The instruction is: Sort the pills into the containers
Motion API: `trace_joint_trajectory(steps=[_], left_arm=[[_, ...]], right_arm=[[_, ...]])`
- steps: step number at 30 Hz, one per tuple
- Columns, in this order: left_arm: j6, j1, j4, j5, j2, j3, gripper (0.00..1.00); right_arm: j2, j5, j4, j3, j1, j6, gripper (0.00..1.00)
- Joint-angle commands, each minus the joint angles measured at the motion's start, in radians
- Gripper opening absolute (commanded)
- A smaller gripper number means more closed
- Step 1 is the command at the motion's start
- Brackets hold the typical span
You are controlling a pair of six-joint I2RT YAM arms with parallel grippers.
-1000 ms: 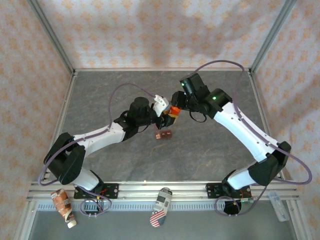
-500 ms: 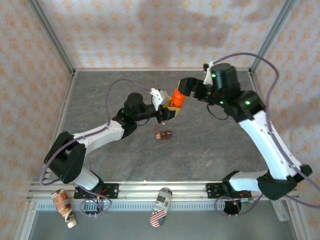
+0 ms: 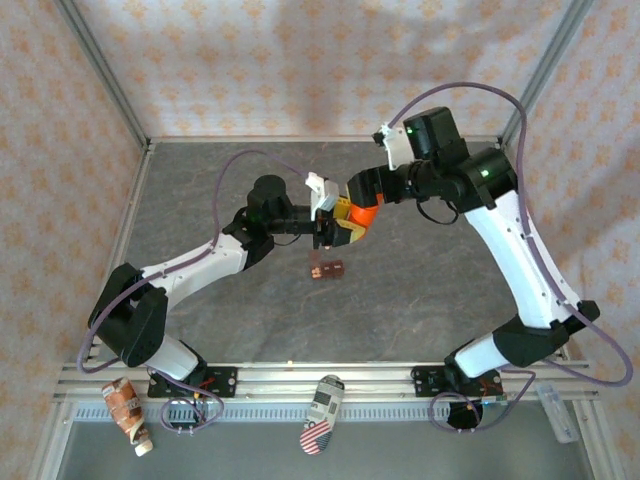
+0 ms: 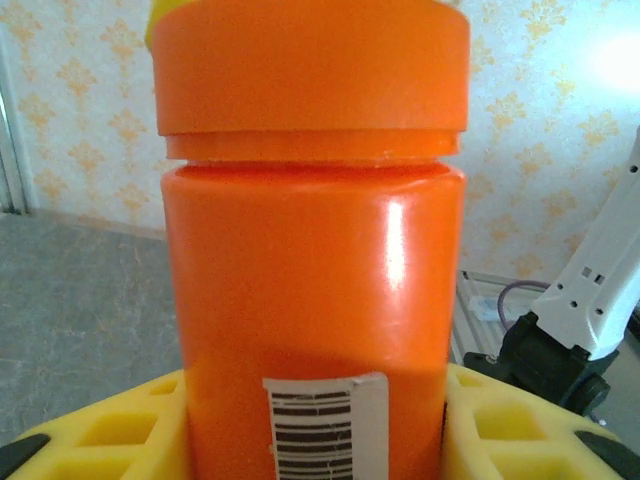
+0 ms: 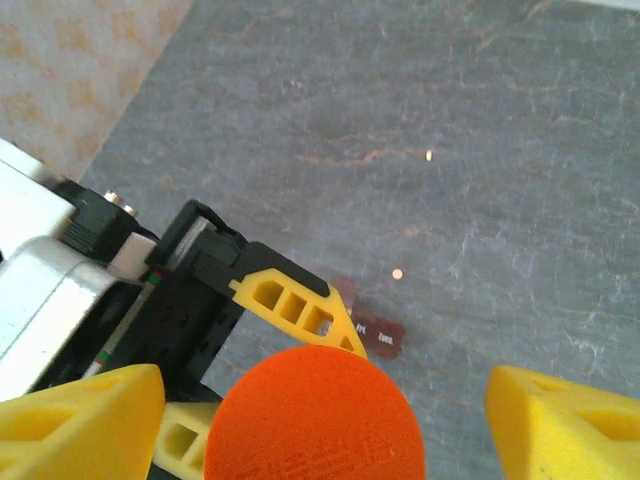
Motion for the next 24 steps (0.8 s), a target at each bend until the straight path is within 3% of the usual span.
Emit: trace_joint_trajectory(steps=[1,7,13,19,24], left_arm=[[-0.005,0.002,-0.006,0.044,-0.020,0.036,0.00],[0.001,0.002,-0.013,0.043,-0.020,0.039,0.00],[0.013,0.002,-0.036,0.047,-0.023,0.049,0.00],[0.038,0.002,-0.077,0.045,-0.030,0.059,0.00],[0.058,0.000,-0.061,-0.040,-0.051,0.035,0.00]], right_arm=[[-0.023,-0.021,-0.050,0.016,-0.002,-0.045,0.79],[-0.044,-0.026,-0.030,-0.046,-0.002,-0.039,0.66],[-0.047,-0.011,-0.025,-0.083,-0.003,-0.039,0.65],[-0.043,-0.038,0.000,-0.101,-0.003,-0.014,0.48],[-0.027,-0.075,0.077,-0.154,0.003,0.135,0.38]])
